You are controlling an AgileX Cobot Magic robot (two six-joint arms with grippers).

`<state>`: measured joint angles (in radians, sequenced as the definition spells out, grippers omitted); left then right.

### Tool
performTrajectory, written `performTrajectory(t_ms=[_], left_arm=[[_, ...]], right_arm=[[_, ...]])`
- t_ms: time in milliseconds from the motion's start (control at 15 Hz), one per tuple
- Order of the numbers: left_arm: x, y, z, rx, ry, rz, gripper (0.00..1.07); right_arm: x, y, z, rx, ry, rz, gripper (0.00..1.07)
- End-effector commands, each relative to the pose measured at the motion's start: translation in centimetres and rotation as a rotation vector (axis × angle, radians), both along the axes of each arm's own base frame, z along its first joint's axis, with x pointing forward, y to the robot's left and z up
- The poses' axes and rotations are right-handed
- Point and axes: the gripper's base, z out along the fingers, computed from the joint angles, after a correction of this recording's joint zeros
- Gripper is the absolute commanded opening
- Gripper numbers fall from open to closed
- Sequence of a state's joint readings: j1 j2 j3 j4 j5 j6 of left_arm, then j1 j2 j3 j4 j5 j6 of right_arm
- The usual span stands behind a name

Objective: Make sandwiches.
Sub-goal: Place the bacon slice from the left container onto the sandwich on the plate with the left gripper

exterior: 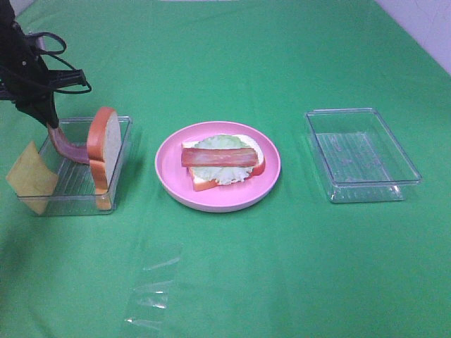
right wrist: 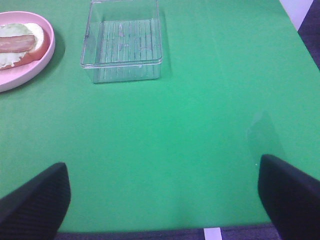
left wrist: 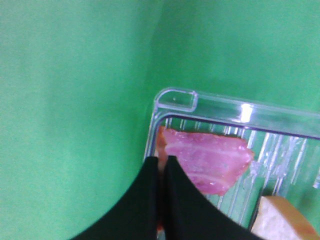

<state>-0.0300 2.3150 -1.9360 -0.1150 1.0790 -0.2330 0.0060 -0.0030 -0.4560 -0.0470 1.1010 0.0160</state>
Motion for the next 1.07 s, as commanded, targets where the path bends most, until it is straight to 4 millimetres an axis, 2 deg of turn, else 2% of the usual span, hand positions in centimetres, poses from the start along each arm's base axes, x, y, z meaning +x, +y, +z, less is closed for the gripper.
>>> performTrajectory(t_ms=[67,200,333,400,600,667,733,1000,1067], left_arm=[[0.0,-0.8,4.6,-0.039,-0.076,-0.008,0.0],[0.0,-1.6,6.9,-0.042,-0.121,-0.03,0.0],[-0.1,-3.4,10.9,-0.051,-0.232,-0.069,0.0],[-0.1,-4.0,11.8,-0.054,-0.259,-0.082,0.0],[-0.5,-8.0,15.6,-0.097,-0.394,-0.16,0.0],[-1.1,-12.0,17.0,-0.228,-0.464,-0.213,0.0],[-1.3,-12.9,17.2,-0.268,-0.472,-0.225,0.0],[-3.4,-20.0,16.2,-0.469,-0.421,-0.408,0.0],[-3.8,-20.9,16.0,-0.48,-0.41,-0.438,0.0]], right_arm=[[-0.4,0.0,-0.1,-0.006,-0.032,0.001,0.97],[-0.4,0.0,-0.1,-0.006,-0.032,0.001,0.97],[-0.4,0.0,-0.1,-0.006,-0.032,0.001,0.97],[-0.4,0.0,-0.1,-0.006,-0.032,0.001,0.97],[-0.4,0.0,-0.1,-0.006,-0.032,0.001,0.97],[-0.4,0.0,-0.1,-0.006,-0.032,0.001,0.97],[-0.4,0.0,-0.1,-0.006,-0.032,0.001,0.97],[-0.4,0.0,-0.1,-0.006,-0.032,0.001,0.97],[-0.4,0.0,-0.1,-0.006,-0.032,0.001,0.97]])
